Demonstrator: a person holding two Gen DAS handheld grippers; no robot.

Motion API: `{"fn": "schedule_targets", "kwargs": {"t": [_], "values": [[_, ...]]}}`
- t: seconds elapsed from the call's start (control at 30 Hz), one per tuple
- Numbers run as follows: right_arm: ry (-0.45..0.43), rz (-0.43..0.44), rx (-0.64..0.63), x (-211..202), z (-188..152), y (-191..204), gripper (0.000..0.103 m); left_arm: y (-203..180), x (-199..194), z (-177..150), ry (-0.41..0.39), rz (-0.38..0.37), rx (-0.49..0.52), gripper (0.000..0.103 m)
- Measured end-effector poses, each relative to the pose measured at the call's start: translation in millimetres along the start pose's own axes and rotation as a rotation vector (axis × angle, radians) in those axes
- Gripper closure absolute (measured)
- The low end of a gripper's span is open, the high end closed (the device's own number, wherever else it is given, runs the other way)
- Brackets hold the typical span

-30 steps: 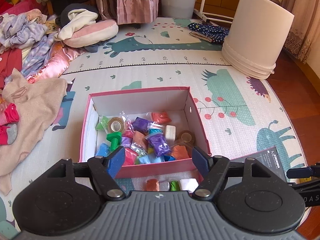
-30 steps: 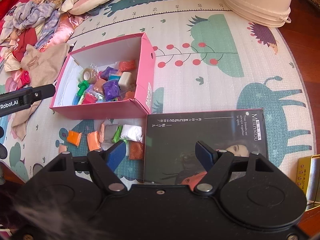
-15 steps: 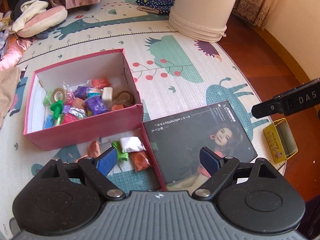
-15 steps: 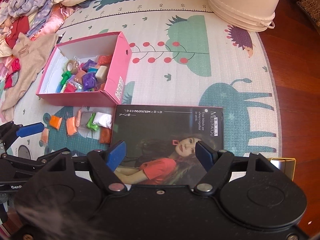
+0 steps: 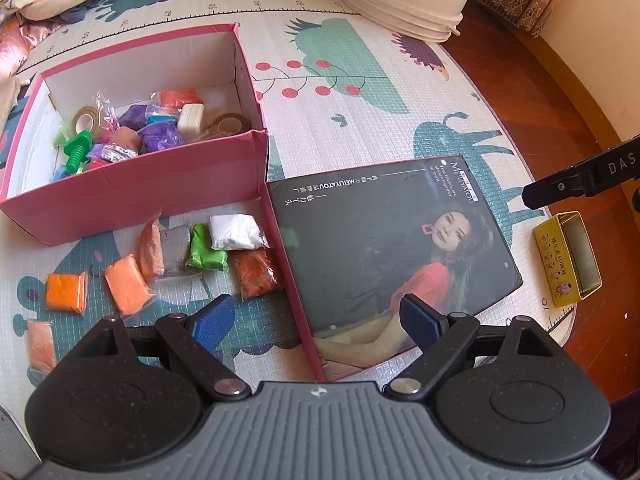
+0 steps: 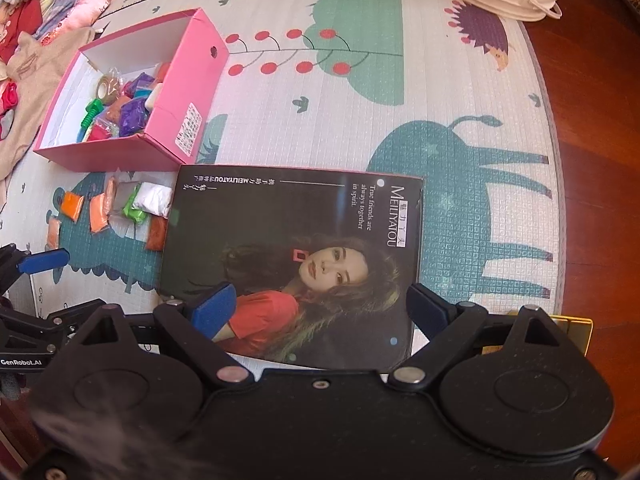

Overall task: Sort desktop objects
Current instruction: 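Move the right gripper to the black lid's edge and close it, then lift the black lid off the mat with the right gripper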

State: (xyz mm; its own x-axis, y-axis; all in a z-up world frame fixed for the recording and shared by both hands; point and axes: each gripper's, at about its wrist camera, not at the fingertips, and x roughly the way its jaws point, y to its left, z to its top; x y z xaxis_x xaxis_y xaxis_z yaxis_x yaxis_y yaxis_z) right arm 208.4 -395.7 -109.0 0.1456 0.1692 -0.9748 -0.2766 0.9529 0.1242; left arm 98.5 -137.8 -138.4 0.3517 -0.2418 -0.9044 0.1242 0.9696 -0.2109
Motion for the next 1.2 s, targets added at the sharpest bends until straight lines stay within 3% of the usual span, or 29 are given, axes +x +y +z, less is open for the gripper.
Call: {"fn": "schedule_targets", "kwargs": {"t": [0.23, 0.63, 1.0, 1.2], "values": [[0.049, -0.012, 0.081, 39, -7, -26, 0.008, 4, 24, -10, 0.046, 0.001, -0.02, 0.013], [0.067, -0.014, 0.099, 79, -12, -39, 0.007, 10, 68, -11, 0.1, -0.035, -0.079, 0.012], [0.025, 0.007, 0.199, 104, -16, -62, 0.007, 25, 90, -20, 0.095, -0.112, -0.218, 0.012], [-0.009, 0.065, 0.258, 110, -5, -79, 0.007, 33, 101, -24, 0.09, -0.15, -0.293, 0.012]]}}
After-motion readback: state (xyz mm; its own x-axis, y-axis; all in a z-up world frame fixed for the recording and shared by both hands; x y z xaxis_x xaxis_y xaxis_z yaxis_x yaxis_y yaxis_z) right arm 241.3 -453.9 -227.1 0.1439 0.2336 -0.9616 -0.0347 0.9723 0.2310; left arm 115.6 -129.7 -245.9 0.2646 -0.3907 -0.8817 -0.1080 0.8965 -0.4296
